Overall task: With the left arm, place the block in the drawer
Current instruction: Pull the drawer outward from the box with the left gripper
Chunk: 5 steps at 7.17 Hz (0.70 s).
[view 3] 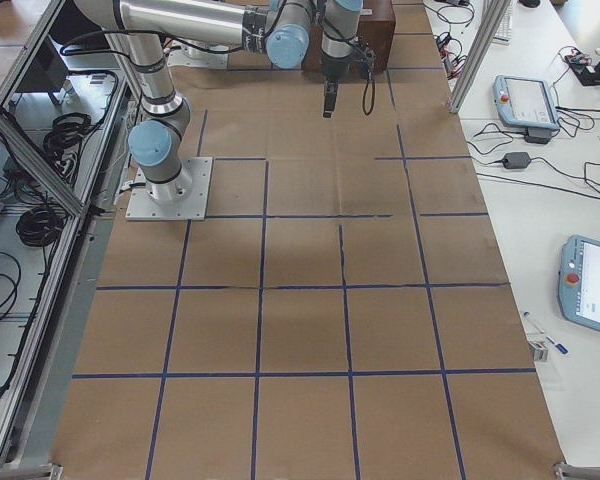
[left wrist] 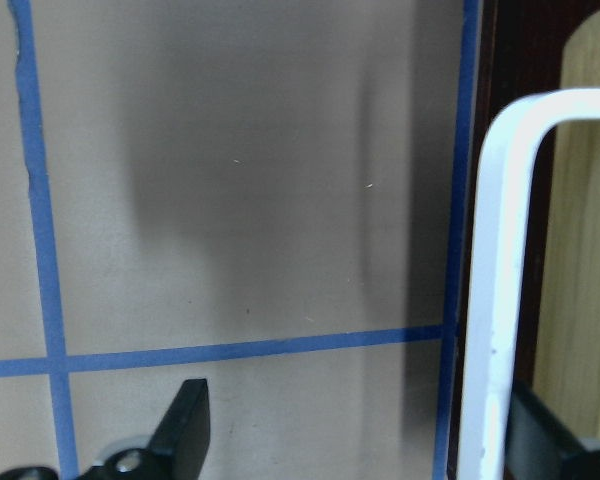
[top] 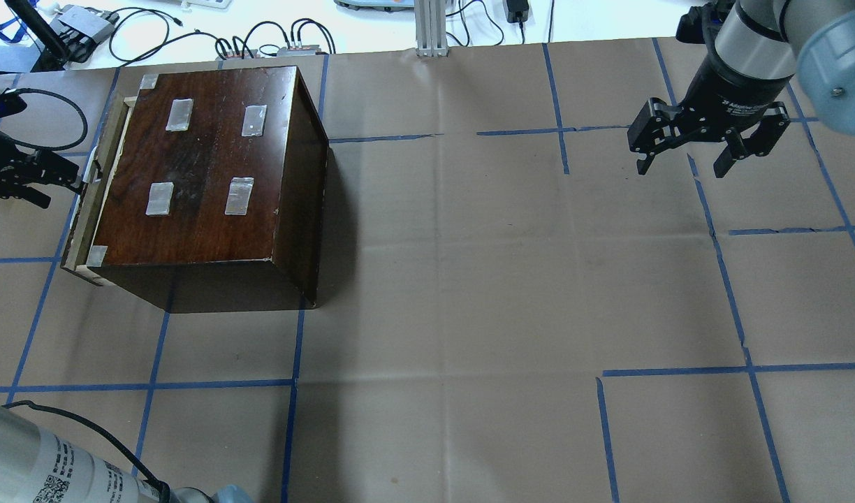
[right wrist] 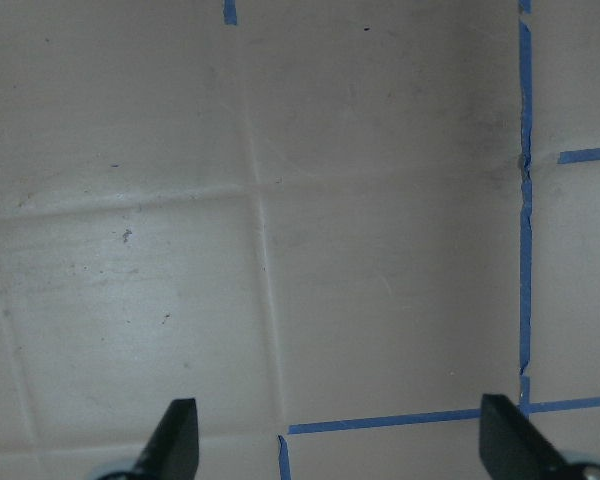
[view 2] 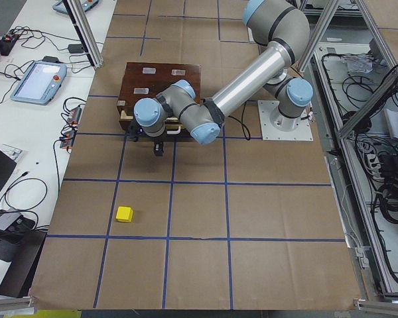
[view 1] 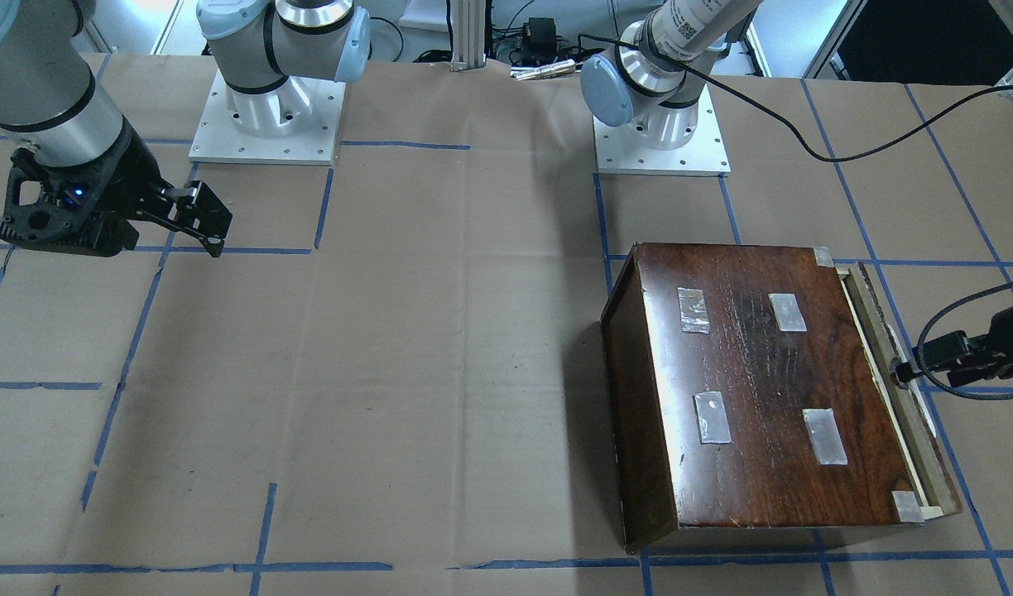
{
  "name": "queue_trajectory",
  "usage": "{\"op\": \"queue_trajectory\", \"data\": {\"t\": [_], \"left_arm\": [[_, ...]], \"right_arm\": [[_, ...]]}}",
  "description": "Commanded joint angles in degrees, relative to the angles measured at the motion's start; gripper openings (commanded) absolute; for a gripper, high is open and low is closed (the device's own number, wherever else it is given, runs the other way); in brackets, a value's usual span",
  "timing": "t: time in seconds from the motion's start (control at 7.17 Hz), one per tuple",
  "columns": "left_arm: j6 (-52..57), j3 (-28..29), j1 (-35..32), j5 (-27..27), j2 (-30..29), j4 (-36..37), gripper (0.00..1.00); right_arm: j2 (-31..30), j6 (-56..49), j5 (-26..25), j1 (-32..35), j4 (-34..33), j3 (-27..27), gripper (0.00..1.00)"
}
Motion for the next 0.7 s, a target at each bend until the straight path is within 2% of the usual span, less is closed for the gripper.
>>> {"op": "queue_trajectory", "data": {"t": [0.0, 0.28, 0.56], "left_arm": [[0.0, 0.3, 0.2, 0.4, 0.0, 0.7, 0.99], [0.0, 0.6, 0.2, 3.7, 0.0, 1.2, 0.99], [0.0, 0.7, 0.5, 3.9, 0.0, 1.5, 0.99]], "right_arm": [[0.0, 0.0, 0.0, 0.0, 0.0, 0.0, 1.0], [0.0, 0.0, 0.0, 0.0, 0.0, 0.0, 1.0], [0.0, 0.0, 0.0, 0.0, 0.0, 0.0, 1.0]]}}
